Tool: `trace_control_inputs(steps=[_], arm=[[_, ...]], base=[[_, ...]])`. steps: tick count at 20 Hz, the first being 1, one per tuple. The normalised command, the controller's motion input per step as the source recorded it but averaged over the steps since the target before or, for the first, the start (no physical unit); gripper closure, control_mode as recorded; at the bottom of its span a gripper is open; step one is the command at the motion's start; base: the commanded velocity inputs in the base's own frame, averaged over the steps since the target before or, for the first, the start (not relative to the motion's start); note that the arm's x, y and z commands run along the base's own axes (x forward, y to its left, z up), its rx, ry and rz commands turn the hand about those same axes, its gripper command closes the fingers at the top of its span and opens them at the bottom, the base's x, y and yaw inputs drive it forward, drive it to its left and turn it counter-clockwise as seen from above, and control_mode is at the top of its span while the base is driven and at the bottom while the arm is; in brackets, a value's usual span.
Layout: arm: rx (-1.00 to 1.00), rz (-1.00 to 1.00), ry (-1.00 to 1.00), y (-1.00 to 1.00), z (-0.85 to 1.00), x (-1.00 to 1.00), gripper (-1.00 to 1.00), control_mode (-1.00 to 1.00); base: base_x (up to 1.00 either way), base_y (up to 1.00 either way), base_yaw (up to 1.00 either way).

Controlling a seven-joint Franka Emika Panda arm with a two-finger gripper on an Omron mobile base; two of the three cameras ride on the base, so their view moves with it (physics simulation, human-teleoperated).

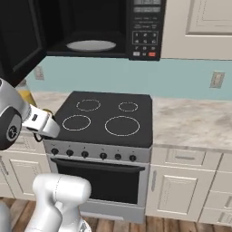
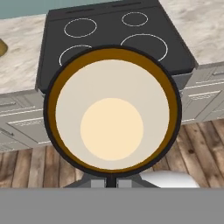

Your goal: Pick the mug from the counter and place it inside the microwave. Then close the microwave.

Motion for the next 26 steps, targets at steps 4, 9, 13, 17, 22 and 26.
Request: trace_control_inputs(steps=[4, 9, 13, 17, 22, 26], arm=[[0.00, 0.00, 0.00, 0.00, 0.00, 0.00, 1.00, 1.00], [0.00, 0.00, 0.00, 0.00, 0.00, 0.00, 1.00, 1.00], [0.00, 0.00, 0.00, 0.00, 0.00, 0.00, 1.00, 1.00], [0.00, 0.00, 0.00, 0.00, 0.00, 0.00, 1.00, 1.00], [0.00, 0.00, 0.00, 0.00, 0.00, 0.00, 1.00, 1.00], [0.00, 0.00, 0.00, 0.00, 0.00, 0.00, 1.00, 1.00]], base=[[0.19, -0.37, 0.00], [0.48, -0.27, 0.00], [0.45, -0.08, 0.00], [0.31, 0.00, 0.00], [0.45, 0.00, 0.00], [0.50, 0.00, 0.00]])
